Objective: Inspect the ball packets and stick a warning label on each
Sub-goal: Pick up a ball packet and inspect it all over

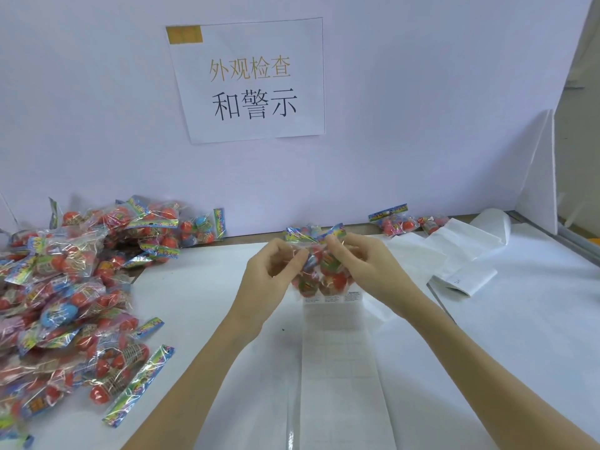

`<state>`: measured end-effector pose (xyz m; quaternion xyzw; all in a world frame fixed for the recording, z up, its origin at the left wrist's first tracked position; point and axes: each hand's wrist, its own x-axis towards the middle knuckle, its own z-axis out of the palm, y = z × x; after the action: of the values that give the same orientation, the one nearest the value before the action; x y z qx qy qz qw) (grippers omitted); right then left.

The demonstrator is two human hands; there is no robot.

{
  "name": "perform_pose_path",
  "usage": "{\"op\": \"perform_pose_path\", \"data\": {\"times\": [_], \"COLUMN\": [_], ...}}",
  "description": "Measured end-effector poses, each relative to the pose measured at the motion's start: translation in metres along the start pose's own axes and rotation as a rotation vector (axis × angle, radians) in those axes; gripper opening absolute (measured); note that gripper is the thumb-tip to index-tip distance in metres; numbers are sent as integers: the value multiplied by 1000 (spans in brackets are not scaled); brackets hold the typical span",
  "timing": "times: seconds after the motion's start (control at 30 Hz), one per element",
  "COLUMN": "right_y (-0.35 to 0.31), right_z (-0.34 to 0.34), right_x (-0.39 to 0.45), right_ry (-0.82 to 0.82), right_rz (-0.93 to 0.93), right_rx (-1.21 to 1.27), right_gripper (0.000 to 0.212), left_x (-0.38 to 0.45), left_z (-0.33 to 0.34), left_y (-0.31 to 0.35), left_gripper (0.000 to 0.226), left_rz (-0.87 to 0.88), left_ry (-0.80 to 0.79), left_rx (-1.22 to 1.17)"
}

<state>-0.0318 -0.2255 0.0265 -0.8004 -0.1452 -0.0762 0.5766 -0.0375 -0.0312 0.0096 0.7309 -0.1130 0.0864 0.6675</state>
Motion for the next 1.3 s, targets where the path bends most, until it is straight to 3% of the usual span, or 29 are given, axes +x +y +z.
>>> {"op": "perform_pose_path", "data": {"times": [0.13, 0.23, 0.33, 0.47, 0.53, 0.7, 0.8, 0.9, 1.0, 1.23, 1.3], "right_y": [5, 6, 0, -9, -7, 3, 4, 0, 1, 9, 9], "right_z": [2, 2, 9, 10, 5, -5, -7, -7, -9, -4, -5], "right_x": [1, 0, -1, 0, 0, 3, 2, 0, 2, 4, 4], "right_ry": [58, 113, 163, -54, -119, -39, -88, -90, -122, -35, -126], "right_rz": [-91, -95, -68, 0, 56, -10, -81, -93, -115, -111, -110], "right_rx": [-98, -143, -15, 121, 130, -5, -153, -119, -145, -239, -155], "right_gripper": [30, 40, 50, 43, 49, 15, 28, 47, 47, 75, 64], "left_x": [-1, 2, 3, 6, 9, 9, 7, 8, 9, 7, 7], "left_z": [-2, -4, -2, -2, -3, -9, -9, -7, -8, -3, -5], "left_y": [3, 5, 8, 3, -1, -2, -2, -4, -6, -6, -7], "left_gripper": [20, 6, 10, 15, 12, 20, 14, 17, 15, 12, 13], "left_rz": [-16, 33, -14, -17, -21, -92, -49, -29, 11, 95, 95], "left_ry": [-89, -10, -1, 87, 110, -22, -39, 52, 148, 204, 209], "left_rx": [-40, -26, -236, -368, -348, -272, -111, -22, 31, 144, 125]}}
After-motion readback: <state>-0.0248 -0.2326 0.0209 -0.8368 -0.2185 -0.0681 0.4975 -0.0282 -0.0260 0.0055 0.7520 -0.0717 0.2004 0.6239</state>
